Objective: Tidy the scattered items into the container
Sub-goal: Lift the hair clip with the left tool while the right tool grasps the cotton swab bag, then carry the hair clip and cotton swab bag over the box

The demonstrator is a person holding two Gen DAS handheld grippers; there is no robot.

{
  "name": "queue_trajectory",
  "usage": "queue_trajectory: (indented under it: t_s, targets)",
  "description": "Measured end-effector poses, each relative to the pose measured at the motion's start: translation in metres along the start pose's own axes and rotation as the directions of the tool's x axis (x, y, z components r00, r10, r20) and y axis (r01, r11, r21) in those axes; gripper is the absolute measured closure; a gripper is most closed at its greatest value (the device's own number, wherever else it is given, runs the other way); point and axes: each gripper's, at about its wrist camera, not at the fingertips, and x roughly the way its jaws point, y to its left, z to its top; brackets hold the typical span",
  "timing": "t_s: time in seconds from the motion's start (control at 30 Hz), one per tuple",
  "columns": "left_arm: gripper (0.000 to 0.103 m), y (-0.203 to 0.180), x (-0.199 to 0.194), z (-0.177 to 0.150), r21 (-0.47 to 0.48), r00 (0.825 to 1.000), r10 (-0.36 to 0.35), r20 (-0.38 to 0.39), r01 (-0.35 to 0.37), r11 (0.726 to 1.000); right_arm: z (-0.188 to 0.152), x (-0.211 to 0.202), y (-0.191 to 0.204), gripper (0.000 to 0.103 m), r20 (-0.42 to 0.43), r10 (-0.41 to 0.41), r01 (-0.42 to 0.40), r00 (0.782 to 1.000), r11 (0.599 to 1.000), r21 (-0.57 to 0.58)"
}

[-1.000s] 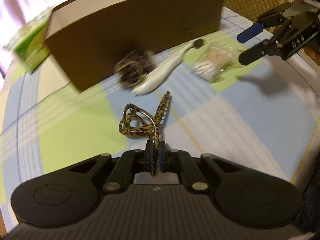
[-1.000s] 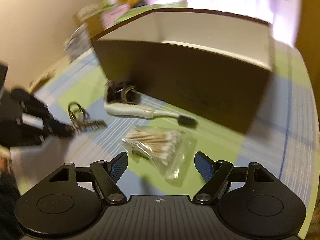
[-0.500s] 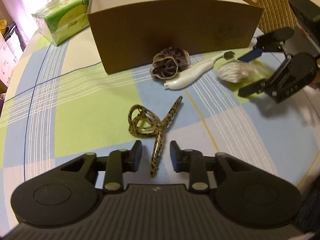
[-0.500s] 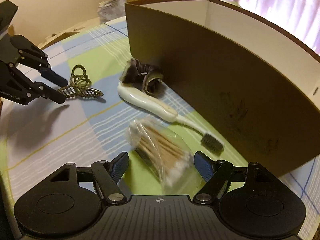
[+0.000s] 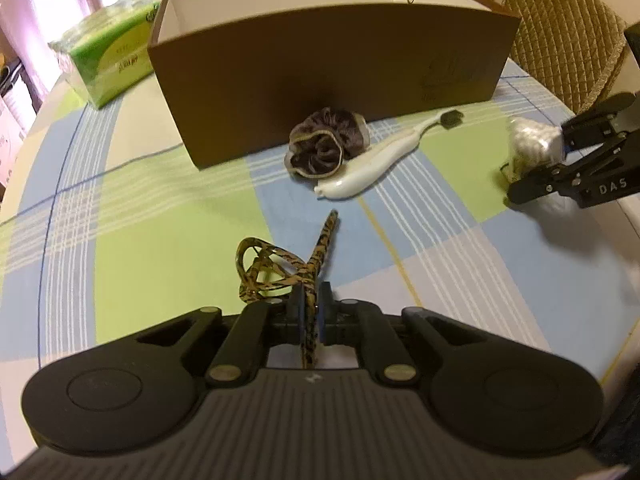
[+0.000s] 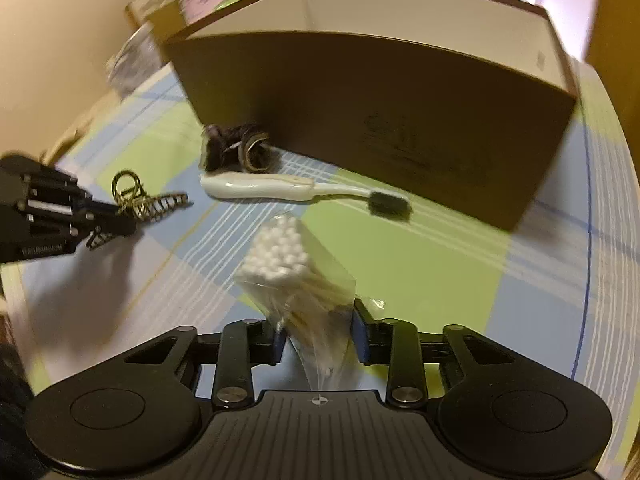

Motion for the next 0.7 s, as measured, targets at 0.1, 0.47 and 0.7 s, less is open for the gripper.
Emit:
queue_trajectory:
  t_s: [0.1,0.47,0.7]
  targets:
    - [0.1,0.0,-0.006,0.003,0.013,1.0,-0.003,0.017,0.002,1.0,-0.001,-0.01,-0.007,0.076,0.022,0.018,-0.02,1.0,0.997,0.073]
    - [0.1,-0.004,-0.035,0.022,0.025,0.994,-0.035,0.104,0.032,0.999,0.015,-0.035,-0.008,0.078,0.103,0.059,-0.074,0.993,0.987,0.145]
    - [0.1,-0.008,-0.06,0.045,0.035,0.977,-0.063,0.204,0.057,0.998,0.028,-0.048,-0.004,0.078,0.157,0.066,-0.088,0.985,0.986,0.139]
